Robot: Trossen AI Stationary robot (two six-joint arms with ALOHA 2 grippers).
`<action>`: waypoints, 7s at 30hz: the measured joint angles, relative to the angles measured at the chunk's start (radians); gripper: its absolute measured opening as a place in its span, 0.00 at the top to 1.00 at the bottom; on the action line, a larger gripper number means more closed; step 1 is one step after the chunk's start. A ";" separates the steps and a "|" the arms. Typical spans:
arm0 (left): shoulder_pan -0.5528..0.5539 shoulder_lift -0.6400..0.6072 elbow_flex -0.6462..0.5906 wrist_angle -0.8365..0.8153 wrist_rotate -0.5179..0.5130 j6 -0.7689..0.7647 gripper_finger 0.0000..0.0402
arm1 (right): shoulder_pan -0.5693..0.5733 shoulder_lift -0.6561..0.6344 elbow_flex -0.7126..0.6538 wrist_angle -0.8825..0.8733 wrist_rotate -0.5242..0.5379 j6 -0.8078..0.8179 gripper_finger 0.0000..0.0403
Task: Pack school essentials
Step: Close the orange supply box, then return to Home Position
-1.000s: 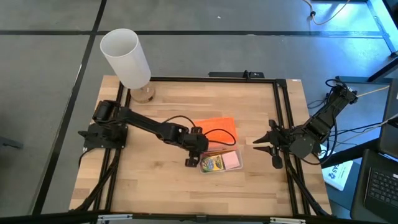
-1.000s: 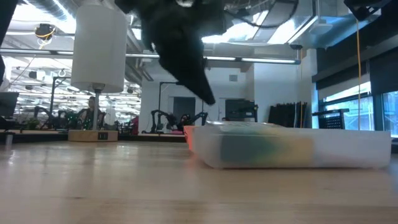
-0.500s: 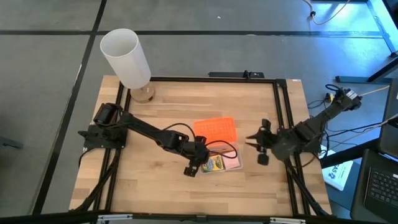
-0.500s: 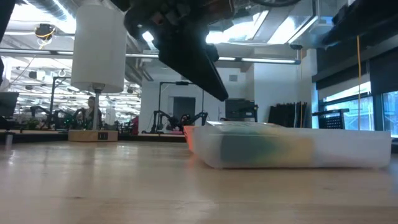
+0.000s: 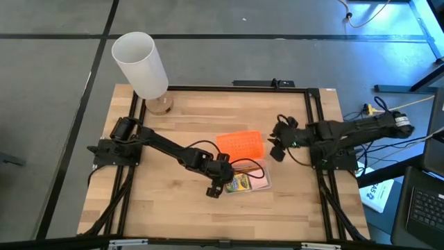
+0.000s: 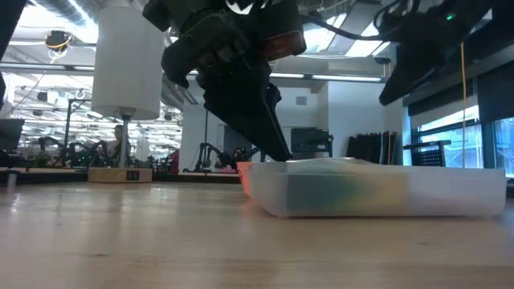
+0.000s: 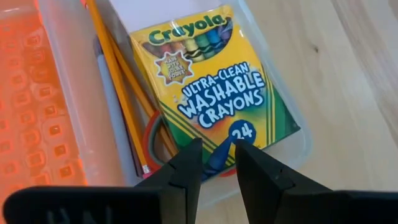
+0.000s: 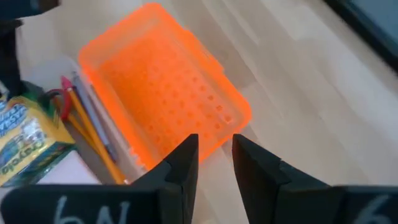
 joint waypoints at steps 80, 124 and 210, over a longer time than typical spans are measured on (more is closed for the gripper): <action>0.092 -0.102 -0.004 -0.091 -0.033 0.026 0.78 | -0.596 0.298 0.040 0.144 -0.945 -0.452 0.75; -0.014 -0.092 -0.001 -0.157 -0.182 -0.060 0.78 | 0.114 0.505 0.098 0.283 -0.421 -0.179 0.75; -0.035 -1.936 -0.991 -0.124 -0.453 -0.257 1.00 | 0.114 -1.008 -0.542 0.404 -0.174 -0.313 1.00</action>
